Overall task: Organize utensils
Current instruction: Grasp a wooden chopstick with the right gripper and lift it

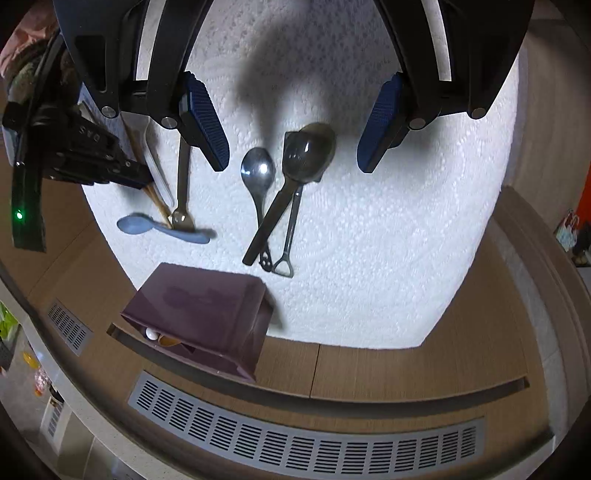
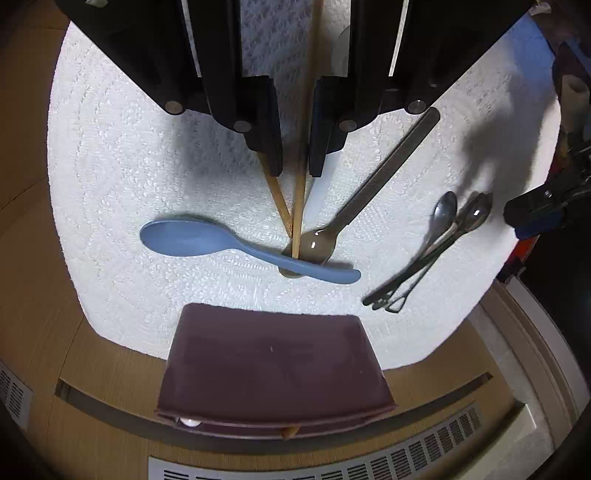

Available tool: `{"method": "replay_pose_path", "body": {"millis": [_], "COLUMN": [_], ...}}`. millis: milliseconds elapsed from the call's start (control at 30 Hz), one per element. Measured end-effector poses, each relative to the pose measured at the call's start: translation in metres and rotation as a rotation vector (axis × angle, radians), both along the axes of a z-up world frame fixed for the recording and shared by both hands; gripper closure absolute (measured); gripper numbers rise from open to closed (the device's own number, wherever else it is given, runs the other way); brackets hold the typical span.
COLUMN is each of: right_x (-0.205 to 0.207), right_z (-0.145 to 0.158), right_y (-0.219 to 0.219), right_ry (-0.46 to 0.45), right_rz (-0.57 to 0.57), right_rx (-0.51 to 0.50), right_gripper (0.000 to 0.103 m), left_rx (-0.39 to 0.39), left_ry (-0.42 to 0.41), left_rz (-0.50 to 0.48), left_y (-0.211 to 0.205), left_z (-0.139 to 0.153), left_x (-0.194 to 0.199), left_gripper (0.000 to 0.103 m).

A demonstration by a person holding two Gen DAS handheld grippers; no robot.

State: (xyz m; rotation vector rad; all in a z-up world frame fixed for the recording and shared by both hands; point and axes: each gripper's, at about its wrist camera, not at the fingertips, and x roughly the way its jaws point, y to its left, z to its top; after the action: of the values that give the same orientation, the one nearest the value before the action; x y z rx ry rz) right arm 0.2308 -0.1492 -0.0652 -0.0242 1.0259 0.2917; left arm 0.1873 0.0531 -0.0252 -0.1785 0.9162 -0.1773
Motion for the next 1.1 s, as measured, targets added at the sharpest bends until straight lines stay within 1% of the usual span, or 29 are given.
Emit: {"method": "replay_pose_path", "body": {"millis": [100,133,167,233,367,467,533,600,700,833,900,967,1033,1100], "right_x": [0.004,0.005,0.006,0.005,-0.004,-0.014,-0.021,-0.025,-0.031,-0.031,-0.034,-0.034,-0.034,-0.033], "right_z": [0.0,0.0,0.001,0.005,0.025,0.037,0.041,0.043,0.044,0.042,0.042,0.04,0.039,0.038], "right_y": [0.004,0.005,0.006,0.002,-0.021,-0.037,-0.043,-0.047,-0.049,-0.046,-0.045,-0.044,-0.043,-0.042], "right_ry": [-0.003,-0.002,-0.001,-0.009,-0.049,-0.067,-0.075,-0.082,-0.089,-0.093,-0.097,-0.095,-0.091,-0.09], "right_rz": [0.005,0.002,-0.003,-0.011,-0.068,-0.1,-0.107,-0.112,-0.117,-0.112,-0.105,-0.101,-0.103,-0.102], "right_rx": [-0.016,-0.023,-0.034,-0.03,0.009,0.036,0.044,0.052,0.064,0.062,0.06,0.062,0.062,0.061], "right_gripper": [0.09,0.091,0.096,0.097,0.097,0.097,0.097,0.097,0.097,0.097,0.097,0.097,0.097,0.097], "left_rx": [-0.003,-0.004,-0.007,-0.009,0.029,0.063,0.068,0.059,0.059,0.056,0.037,-0.012,-0.024,0.013], "left_ry": [0.01,0.014,0.017,0.019,0.005,-0.005,0.009,0.011,-0.004,0.027,0.041,0.046,0.037,0.038], "left_rz": [-0.012,-0.016,-0.019,-0.028,-0.059,-0.12,-0.159,-0.175,-0.167,-0.124,-0.11,-0.115,-0.142,-0.153], "left_y": [-0.002,-0.003,-0.004,-0.006,-0.008,-0.012,-0.013,-0.013,-0.009,0.002,0.008,0.011,0.007,0.001], "left_z": [-0.004,-0.005,-0.006,-0.007,-0.008,-0.012,-0.015,-0.016,-0.015,-0.021,-0.023,-0.02,-0.014,-0.007], "left_x": [0.001,0.002,0.002,0.002,0.002,0.003,0.005,0.004,0.005,0.014,0.017,0.024,0.034,0.05], "left_gripper": [0.031,0.031,0.031,0.031,0.031,0.031,0.032,0.043,0.045,0.045,0.045,0.045,0.049,0.065]}}
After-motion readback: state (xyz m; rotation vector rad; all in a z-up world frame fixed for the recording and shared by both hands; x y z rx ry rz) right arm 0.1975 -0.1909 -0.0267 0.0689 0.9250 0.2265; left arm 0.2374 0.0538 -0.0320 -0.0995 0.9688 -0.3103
